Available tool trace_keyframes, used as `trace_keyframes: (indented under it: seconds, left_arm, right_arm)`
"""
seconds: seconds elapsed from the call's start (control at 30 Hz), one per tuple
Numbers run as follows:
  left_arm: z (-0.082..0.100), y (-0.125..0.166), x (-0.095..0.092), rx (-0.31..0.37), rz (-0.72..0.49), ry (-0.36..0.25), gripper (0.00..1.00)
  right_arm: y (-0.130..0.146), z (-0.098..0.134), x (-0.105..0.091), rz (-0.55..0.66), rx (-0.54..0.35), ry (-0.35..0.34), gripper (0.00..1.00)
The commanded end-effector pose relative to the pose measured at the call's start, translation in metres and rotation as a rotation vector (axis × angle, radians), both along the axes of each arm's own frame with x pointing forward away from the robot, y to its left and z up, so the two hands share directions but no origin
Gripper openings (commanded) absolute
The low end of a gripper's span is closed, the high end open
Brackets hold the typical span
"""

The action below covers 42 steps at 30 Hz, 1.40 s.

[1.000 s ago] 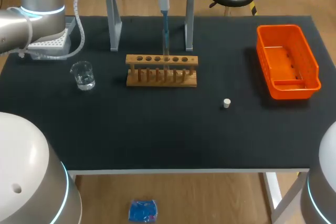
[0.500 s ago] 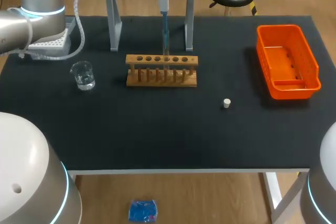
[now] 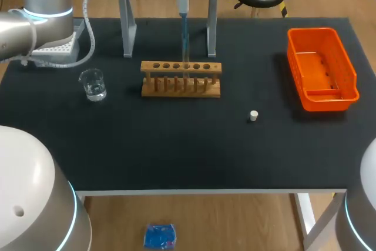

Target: Invert the test tube, pick up the pipette, mount the tip to pipette, aspirate from beaker and dispense into the tube, eject the tip, return the pipette, and cap with the stopper.

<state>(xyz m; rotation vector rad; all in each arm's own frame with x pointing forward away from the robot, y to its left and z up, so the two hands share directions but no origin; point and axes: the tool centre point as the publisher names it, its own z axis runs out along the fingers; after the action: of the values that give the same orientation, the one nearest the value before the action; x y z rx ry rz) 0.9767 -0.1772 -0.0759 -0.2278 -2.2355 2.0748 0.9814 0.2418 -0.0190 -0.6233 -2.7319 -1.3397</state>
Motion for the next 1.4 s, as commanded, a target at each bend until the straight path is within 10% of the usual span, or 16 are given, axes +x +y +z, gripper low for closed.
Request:
trace_keyframes:
  seconds: [0.03,0.77,1.4]
  left_arm:
    - [0.003,0.0,0.0,-0.003,0.004,-0.002,0.0]
    - [0.003,0.0,0.0,-0.003,0.004,-0.002,0.0]
    - [0.003,0.0,0.0,-0.003,0.004,-0.002,0.0]
  right_arm:
    - [0.003,-0.004,0.011,0.003,-0.003,0.005,0.0]
    - [0.01,0.004,0.045,-0.001,0.001,0.001,0.0]
    - [-0.009,0.021,-0.001,0.038,0.044,-0.045,0.0]
